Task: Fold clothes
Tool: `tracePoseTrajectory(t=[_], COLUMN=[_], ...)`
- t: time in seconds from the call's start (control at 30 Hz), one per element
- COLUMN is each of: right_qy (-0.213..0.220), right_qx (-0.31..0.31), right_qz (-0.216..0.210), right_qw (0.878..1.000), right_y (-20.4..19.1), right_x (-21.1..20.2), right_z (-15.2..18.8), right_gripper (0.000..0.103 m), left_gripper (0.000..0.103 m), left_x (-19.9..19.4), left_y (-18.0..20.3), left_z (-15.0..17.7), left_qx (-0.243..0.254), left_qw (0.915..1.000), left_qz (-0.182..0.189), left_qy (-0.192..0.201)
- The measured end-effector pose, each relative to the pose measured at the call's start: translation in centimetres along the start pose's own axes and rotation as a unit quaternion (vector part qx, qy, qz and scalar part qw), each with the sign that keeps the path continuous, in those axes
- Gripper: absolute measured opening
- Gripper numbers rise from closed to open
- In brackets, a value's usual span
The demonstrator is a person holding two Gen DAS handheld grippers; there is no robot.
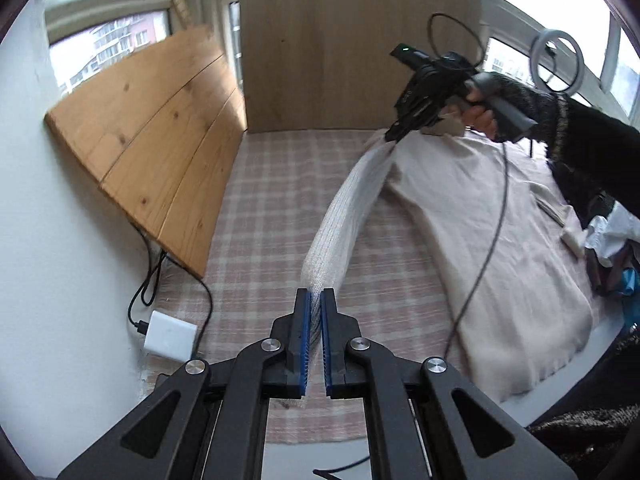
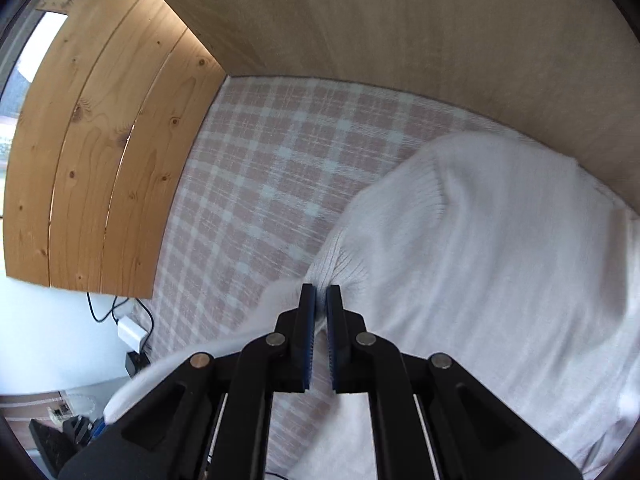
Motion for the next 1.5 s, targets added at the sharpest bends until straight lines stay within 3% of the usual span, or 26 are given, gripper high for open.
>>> tracePoseTrajectory(t=[0.07, 0.13, 0.2, 0.23, 0.3, 0.47, 0.6, 0.73, 0.97, 1.23, 1.37, 1.4, 1.5], right_qy=[0.005, -0.006, -0.05, -0.075, -0.066, -0.011, 0.023, 0.035, -0.003, -0.043, -0.042, -0.04, -0.032], right_qx=[-0.005, -0.017, -0.029, -0.028, -0.034, -0.099, -0.169, -0.228, -0.28, -0.324, -0.318, -0.313, -0.304], right_qz=[0.0, 0.041, 0.101, 0.116, 0.113, 0.095, 0.121, 0.156, 0.234, 0.289, 0.283, 0.28, 0.275], right_qw=[1.0, 0.999, 0.993, 0.99, 0.991, 0.991, 0.978, 0.96, 0.931, 0.9, 0.904, 0.906, 0.911], right_y=[0.9, 3.0, 5.9, 7.2, 8.6, 6.5, 2.1, -1.3, -2.9, -3.1, -2.8, -2.7, -2.6], right_x=[-1.3, -1.6, -1.0, -0.8, -1.9, -5.6, -5.4, -2.9, 2.5, 7.6, 8.6, 8.6, 8.4], right_z=[1.0, 2.7, 5.2, 6.6, 8.7, 12.3, 12.0, 10.0, 5.8, 4.2, 3.7, 3.6, 3.0], right_gripper=[0.005, 0.006, 0.023, 0.023, 0.023, 0.023, 0.027, 0.027, 0.027, 0.031, 0.029, 0.019, 0.012], left_gripper=[0.006, 0.012, 0.015, 0.015, 0.015, 0.015, 0.014, 0.02, 0.021, 0.021, 0.013, 0.005, 0.004], left_x=[-1.2, -1.0, -0.3, 0.0, 0.3, 2.6, 6.2, 9.2, 10.3, 10.5, 10.5, 10.5, 10.2], left_y=[4.1, 9.6, 14.2, 15.6, 16.8, 16.0, 15.2, 14.6, 15.0, 15.3, 15.3, 15.4, 14.8], left_z=[0.4, 2.8, 5.9, 7.2, 9.1, 10.5, 10.7, 10.7, 10.4, 10.5, 10.3, 10.3, 10.6], left_qx=[0.024, 0.069, 0.116, 0.125, 0.102, 0.018, -0.051, -0.096, -0.112, -0.116, -0.12, -0.122, -0.137], left_qw=[0.9995, 0.995, 0.9882, 0.9859, 0.9858, 0.9927, 0.9912, 0.9877, 0.9856, 0.986, 0.9857, 0.9848, 0.9822], left_qz=[0.021, 0.056, 0.061, 0.06, 0.071, 0.048, 0.064, 0.062, 0.074, 0.072, 0.082, 0.091, 0.098], left_qy=[-0.009, -0.046, -0.08, -0.094, -0.113, -0.109, -0.103, -0.107, -0.103, -0.095, -0.085, -0.083, -0.083])
Point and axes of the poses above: each gripper's, at about its wrist camera, not at the fingertips, and x roughly the way its jaws point, y to its right, z to its underside, the point moved 8 cm from there along x, roughly the way its jaws point, and after that the axes turned 8 degrees about -y, right-handed, at the moved point
